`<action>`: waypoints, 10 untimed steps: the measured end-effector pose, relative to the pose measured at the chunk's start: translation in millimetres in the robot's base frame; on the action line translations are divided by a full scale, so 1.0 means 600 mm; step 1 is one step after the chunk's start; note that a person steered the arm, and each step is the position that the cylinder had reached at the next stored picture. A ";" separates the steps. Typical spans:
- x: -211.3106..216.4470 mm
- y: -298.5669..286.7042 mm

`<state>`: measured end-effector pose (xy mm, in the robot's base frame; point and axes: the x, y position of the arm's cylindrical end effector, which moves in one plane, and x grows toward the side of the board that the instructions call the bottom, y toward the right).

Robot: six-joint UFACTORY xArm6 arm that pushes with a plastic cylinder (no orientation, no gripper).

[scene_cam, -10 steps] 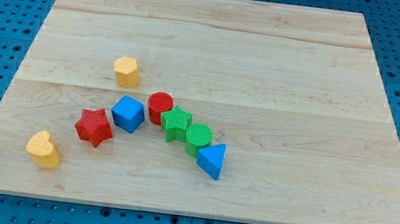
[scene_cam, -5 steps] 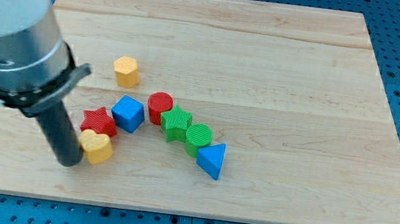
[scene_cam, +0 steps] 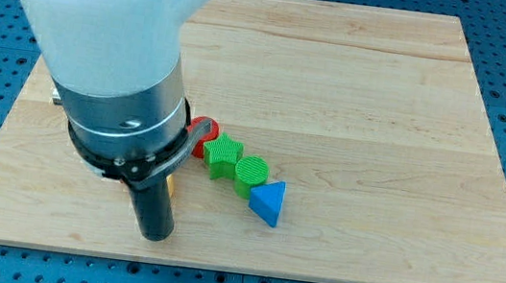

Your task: Push the yellow heart into the group of blocks

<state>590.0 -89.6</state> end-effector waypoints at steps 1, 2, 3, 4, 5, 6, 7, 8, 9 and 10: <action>-0.008 0.000; -0.016 0.000; -0.044 0.000; -0.058 -0.009; -0.049 -0.017; -0.049 -0.046; -0.049 -0.095; -0.001 -0.054; -0.012 0.014; -0.030 0.060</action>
<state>572.2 -53.8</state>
